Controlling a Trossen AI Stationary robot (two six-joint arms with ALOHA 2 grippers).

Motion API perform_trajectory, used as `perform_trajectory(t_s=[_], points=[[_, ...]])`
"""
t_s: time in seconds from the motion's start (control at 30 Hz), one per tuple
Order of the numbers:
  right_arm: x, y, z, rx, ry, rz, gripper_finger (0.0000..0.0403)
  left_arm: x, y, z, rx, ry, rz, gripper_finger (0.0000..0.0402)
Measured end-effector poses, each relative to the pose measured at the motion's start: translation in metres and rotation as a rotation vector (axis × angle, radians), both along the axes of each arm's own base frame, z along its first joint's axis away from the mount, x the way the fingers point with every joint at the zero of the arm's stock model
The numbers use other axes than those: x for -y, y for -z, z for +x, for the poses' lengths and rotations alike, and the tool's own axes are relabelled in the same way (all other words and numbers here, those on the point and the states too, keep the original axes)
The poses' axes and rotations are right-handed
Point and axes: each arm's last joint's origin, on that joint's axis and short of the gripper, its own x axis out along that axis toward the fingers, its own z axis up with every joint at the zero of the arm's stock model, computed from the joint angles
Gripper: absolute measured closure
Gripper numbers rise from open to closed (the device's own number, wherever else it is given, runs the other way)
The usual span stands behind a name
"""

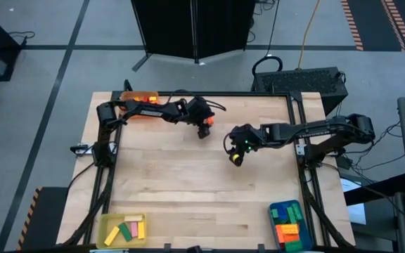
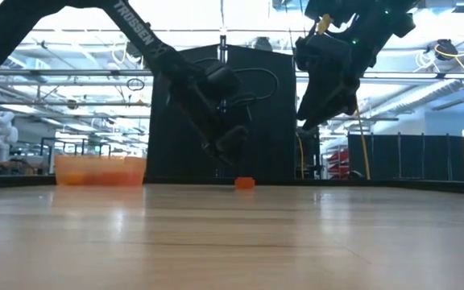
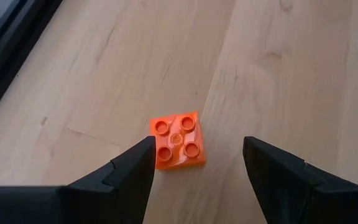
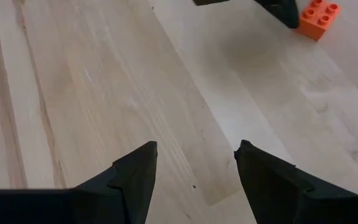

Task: Sort blocks by size
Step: Put the orange 4 stud game piece into the orange bin

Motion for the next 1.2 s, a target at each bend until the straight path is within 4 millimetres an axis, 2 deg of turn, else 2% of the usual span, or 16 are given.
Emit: perform_trajectory(t_s=[0.2, 0.37, 0.53, 0.8, 1.07, 1.2], points=[[0.0, 0.0, 0.0, 0.0, -0.002, 0.001, 0.019, -0.009, -0.009, 0.002, 0.056, -0.097, -0.099, 0.016], [0.0, 0.0, 0.0, 0.001, -0.002, 0.001, 0.019, -0.012, -0.009, 0.007, 0.018, -0.113, -0.118, 0.016], [-0.001, 0.0, 0.0, -0.003, 0.003, 0.007, 0.019, -0.011, -0.011, 0.012, -0.149, -0.164, 0.0, 0.016], [-0.005, 0.0, 0.0, 0.001, -0.011, 0.006, 0.019, -0.014, -0.018, 0.018, -0.108, -0.128, -0.044, 0.016], [-0.006, 0.0, 0.0, 0.001, -0.013, 0.006, 0.019, -0.015, -0.005, 0.018, -0.146, -0.132, -0.052, 0.016], [-0.006, 0.0, 0.0, 0.002, -0.009, 0.01, 0.019, -0.016, -0.008, 0.019, -0.152, -0.136, -0.052, 0.016]])
